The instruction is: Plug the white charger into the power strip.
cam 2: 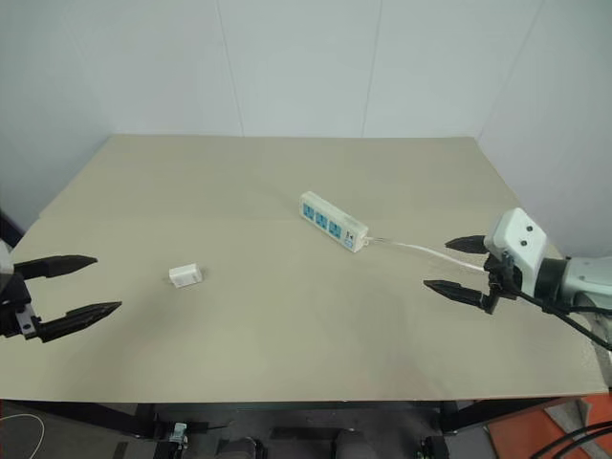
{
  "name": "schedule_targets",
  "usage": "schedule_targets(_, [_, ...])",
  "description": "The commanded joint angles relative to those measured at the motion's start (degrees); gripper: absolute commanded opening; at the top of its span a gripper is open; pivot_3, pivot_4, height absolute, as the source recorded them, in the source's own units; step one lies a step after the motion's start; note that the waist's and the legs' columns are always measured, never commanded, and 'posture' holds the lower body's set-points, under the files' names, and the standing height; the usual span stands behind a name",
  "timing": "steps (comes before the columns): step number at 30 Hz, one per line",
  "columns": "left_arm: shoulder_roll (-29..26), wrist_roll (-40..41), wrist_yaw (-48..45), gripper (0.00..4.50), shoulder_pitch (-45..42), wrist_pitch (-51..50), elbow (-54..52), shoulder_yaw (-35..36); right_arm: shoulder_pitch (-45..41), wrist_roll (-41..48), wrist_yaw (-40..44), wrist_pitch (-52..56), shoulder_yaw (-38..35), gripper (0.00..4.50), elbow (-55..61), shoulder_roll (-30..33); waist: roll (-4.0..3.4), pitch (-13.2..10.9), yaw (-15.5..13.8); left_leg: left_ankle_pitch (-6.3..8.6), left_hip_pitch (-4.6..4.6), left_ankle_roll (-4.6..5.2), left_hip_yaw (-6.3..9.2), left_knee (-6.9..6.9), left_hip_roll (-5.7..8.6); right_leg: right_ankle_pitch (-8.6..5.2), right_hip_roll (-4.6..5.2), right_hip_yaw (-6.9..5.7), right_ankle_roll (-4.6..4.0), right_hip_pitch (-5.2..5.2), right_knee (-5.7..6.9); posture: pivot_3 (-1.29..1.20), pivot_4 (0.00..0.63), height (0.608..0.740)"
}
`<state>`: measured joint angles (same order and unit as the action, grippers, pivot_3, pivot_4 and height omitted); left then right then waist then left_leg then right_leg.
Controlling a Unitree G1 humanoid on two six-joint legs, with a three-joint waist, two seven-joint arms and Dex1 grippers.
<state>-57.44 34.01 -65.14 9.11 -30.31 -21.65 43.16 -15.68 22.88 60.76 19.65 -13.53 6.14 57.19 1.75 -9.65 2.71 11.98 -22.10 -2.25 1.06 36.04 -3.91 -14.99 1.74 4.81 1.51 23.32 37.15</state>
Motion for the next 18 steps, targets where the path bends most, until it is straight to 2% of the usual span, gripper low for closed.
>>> schedule_targets(1, [0.4, 1.6, 1.7, 4.5, -3.1, 0.8, -0.7, -2.5, -4.6, -5.3, -5.3, -1.7, 4.6, 4.48, -0.6, -2.7, 0.0, 0.0, 0.0, 0.0, 0.0, 0.0, 0.0, 0.0, 0.0, 0.01, 0.0, 0.01, 0.0, 0.0, 0.01, 0.0, 0.15, 0.74])
schedule_targets(7, [3.1, 3.0, 4.9, 4.5, -9.5, 0.7, -1.4, -9.8, -18.0, -19.1, -18.3, 2.5, 17.4, 4.48, -10.6, -12.8, 0.0, 0.0, 0.0, 0.0, -0.2, 0.0, -0.03, 0.04, 0.01, 0.15, -0.01, 0.06, -0.17, 0.19, 0.02, 0.0, 0.15, 0.74])
schedule_targets(14, [6.4, 3.2, 6.6, 4.5, -15.5, 1.7, -1.7, -17.8, -27.0, -28.1, -22.8, -5.8, 24.4, 4.48, -27.7, -20.0, 0.0, 0.0, -0.2, 0.0, -0.3, 0.01, -0.04, 0.05, 0.04, 0.32, -0.02, 0.09, -0.39, 0.21, -0.01, 0.0, 0.15, 0.74])
schedule_targets(18, [7.0, 2.9, 6.5, 4.5, -16.7, 2.2, -0.9, -19.1, -30.4, -31.7, -24.9, -10.4, 26.8, 4.48, -35.5, -23.1, 0.0, 0.0, 0.2, 0.0, -0.26, 0.01, -0.02, 0.05, 0.01, 0.35, -0.07, 0.11, -0.39, 0.23, 0.02, 0.0, 0.15, 0.74])
